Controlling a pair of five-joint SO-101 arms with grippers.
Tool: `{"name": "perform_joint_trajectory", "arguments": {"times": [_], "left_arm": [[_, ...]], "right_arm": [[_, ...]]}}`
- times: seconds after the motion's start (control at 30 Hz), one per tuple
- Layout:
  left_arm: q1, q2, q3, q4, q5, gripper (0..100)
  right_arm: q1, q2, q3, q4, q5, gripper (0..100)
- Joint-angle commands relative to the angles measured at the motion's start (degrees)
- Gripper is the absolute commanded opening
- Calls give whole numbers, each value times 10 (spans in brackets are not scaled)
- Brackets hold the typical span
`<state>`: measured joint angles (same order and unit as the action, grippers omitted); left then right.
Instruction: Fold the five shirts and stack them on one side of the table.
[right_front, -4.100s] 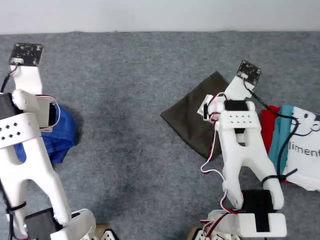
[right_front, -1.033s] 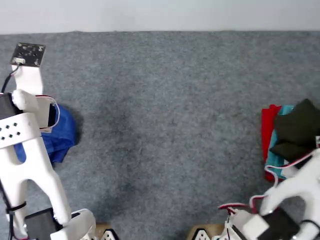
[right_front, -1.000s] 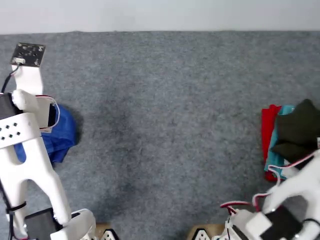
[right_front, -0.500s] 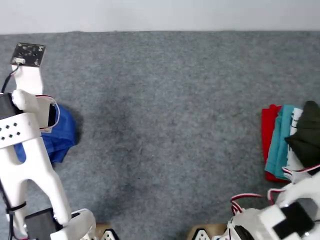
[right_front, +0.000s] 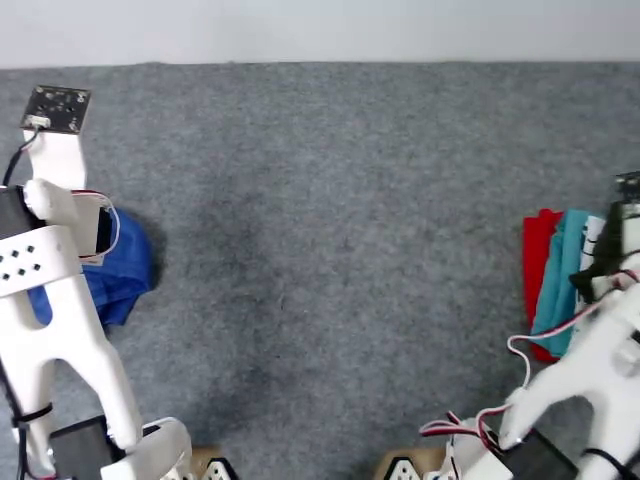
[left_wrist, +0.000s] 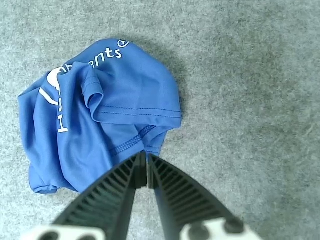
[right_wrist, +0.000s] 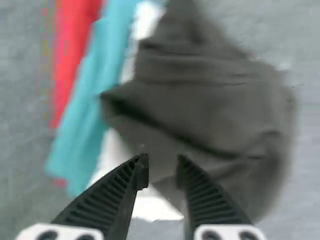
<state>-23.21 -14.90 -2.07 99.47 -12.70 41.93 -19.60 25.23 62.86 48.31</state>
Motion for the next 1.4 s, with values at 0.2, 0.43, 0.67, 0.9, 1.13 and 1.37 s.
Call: {"name": "perform_joint_trajectory", "arguments": {"times": [0.2,0.43,0.67,0.9,1.13,1.37], "left_arm": [[0,-18,-2,9,-4,15],[0,-18,-2,9,-4,15],[0,-18,-2,9,-4,15],[0,-18,-2,9,-4,15],[0,-18,-2,9,-4,15],[0,-18,-2,9,-4,15]], "right_arm": [[-24,-9,-11,-7,1,299],[-48,73,-3,-51,2,244],[-62,58,-20,22,1,187],[-68,58,-17,18,1,187],[-66,124,-18,-54,2,184],[-66,144,-19,-83,4,122]]}}
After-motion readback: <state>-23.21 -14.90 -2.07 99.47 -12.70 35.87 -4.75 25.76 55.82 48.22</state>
